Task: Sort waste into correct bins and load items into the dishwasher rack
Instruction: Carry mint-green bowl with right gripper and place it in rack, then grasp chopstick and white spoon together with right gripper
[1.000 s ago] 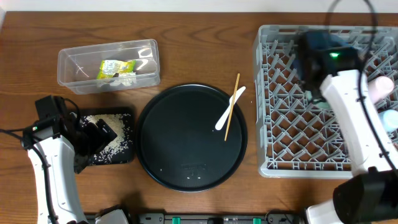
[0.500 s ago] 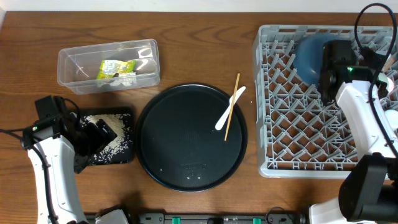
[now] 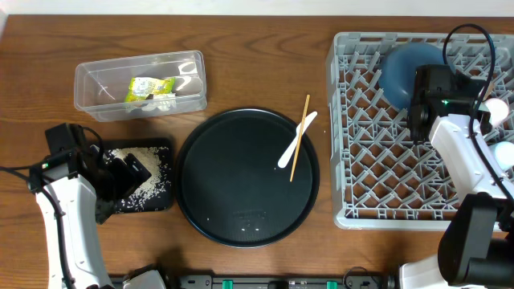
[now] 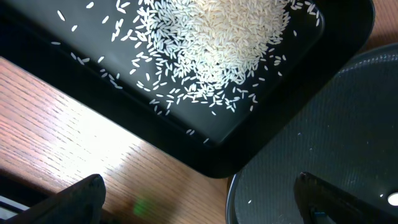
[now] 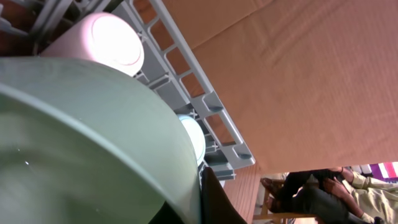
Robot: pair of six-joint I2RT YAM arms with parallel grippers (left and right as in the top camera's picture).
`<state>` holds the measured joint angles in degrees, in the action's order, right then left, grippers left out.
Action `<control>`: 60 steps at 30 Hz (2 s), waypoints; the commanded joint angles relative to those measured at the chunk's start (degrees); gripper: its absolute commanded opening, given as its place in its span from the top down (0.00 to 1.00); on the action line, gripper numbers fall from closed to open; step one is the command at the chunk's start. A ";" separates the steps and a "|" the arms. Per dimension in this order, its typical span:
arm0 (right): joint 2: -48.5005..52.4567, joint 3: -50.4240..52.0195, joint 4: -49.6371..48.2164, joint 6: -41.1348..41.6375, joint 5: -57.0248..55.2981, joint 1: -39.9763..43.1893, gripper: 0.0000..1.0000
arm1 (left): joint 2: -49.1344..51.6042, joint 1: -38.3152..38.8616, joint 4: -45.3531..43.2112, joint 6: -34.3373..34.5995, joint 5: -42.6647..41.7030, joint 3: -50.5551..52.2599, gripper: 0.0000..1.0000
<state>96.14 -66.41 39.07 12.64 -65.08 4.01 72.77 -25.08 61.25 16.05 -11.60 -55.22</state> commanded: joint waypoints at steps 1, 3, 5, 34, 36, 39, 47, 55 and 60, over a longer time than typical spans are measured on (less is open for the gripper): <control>0.09 1.73 0.07 -0.92 2.67 -1.25 0.99 | 0.22 -0.20 0.20 -0.96 0.74 -0.28 0.02; 0.09 2.14 -0.15 -0.87 3.06 -2.10 0.99 | 0.22 -0.20 0.20 -0.94 0.74 -0.28 0.02; 0.09 2.67 -0.15 -0.44 3.06 -3.02 0.99 | 0.22 -0.20 0.22 -0.94 0.74 -0.28 0.02; -5.35 3.41 8.20 0.15 26.21 -10.86 0.02 | 0.22 -0.20 0.87 -0.96 0.74 -0.28 0.02; -8.33 3.19 7.85 0.11 27.65 -11.28 0.01 | 0.22 -0.20 0.87 -0.96 0.74 -0.28 0.02; -13.55 2.34 6.51 -3.87 34.12 -11.61 0.01 | 0.22 -0.20 0.85 -0.96 0.74 -0.28 0.02; -22.77 -1.53 3.91 -8.96 69.55 -12.02 0.24 | 0.22 -0.20 0.83 -0.96 0.74 -0.28 0.02; -20.63 -3.48 3.98 -0.20 70.47 -25.11 0.28 | 0.22 -0.20 0.83 -0.94 0.74 -0.28 0.02; -14.36 -6.43 5.11 8.28 67.80 -34.25 0.28 | 0.22 -0.20 0.85 -0.94 0.72 -0.28 0.02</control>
<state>78.50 -70.65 43.88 13.63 3.44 -26.41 72.77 -25.08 61.71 16.05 -11.60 -55.22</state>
